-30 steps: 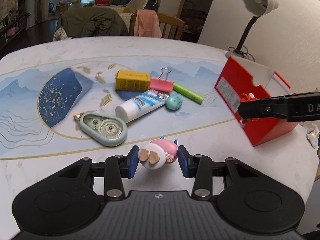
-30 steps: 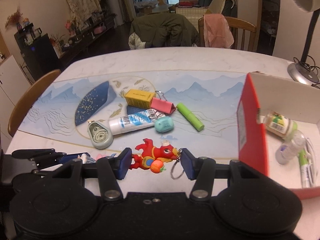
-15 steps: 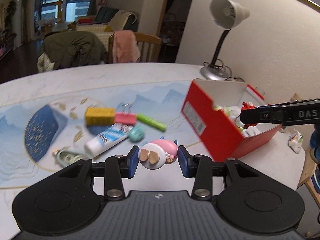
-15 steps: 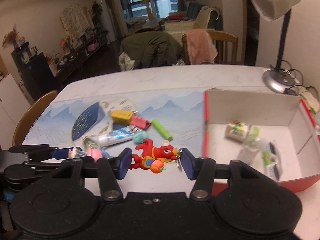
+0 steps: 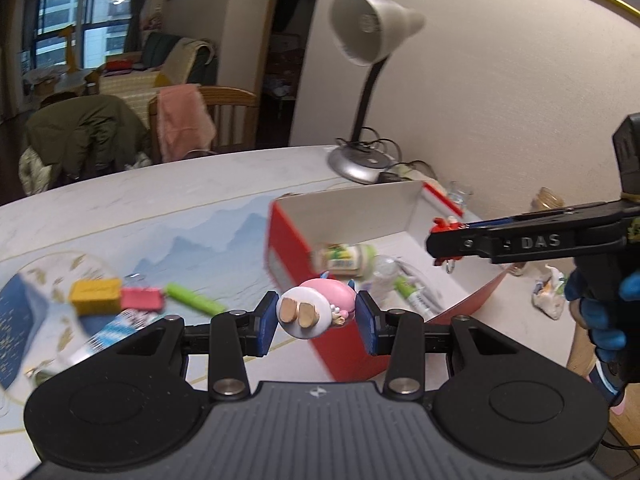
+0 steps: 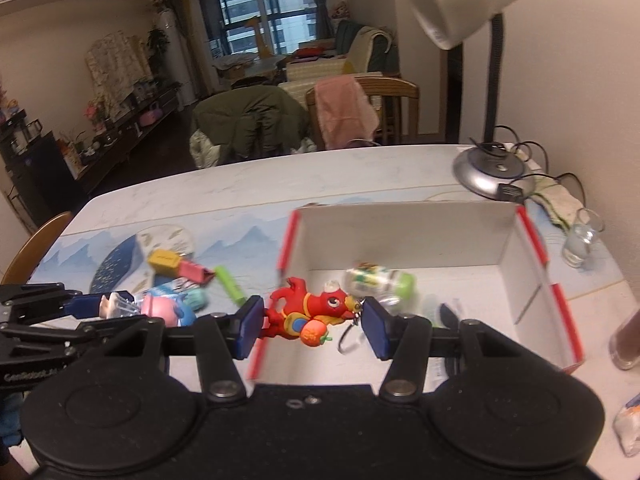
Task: Organize rigid objects
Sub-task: 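Carry the figurine and dragon keychain into the shoebox and open both tools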
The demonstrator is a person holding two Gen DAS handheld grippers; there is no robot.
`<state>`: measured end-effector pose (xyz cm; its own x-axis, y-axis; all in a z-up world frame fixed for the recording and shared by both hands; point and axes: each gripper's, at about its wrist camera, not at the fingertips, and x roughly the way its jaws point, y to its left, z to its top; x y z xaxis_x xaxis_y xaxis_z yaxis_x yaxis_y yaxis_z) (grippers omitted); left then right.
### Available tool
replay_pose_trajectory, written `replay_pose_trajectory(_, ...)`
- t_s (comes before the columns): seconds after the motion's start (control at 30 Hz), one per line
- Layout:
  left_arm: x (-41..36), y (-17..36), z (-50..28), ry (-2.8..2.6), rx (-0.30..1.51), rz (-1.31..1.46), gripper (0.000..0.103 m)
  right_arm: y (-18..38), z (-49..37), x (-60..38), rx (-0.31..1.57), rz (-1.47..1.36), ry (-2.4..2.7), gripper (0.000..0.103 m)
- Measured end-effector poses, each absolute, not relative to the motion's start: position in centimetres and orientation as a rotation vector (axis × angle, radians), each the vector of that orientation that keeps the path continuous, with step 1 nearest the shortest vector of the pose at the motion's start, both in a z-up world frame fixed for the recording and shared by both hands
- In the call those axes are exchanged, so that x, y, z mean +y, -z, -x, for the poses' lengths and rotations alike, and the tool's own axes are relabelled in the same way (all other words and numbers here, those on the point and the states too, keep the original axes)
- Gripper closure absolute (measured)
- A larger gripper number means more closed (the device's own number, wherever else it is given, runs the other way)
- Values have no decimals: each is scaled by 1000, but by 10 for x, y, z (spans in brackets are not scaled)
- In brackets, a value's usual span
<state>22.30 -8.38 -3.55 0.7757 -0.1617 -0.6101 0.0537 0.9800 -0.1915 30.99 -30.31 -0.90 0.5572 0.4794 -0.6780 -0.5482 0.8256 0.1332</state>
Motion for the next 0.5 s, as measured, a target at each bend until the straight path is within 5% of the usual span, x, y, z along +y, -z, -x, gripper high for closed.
replay_pose_trajectory(0.5,-162,45,-296,205,746,144,63,28,-376,-369,799,63,-533,51)
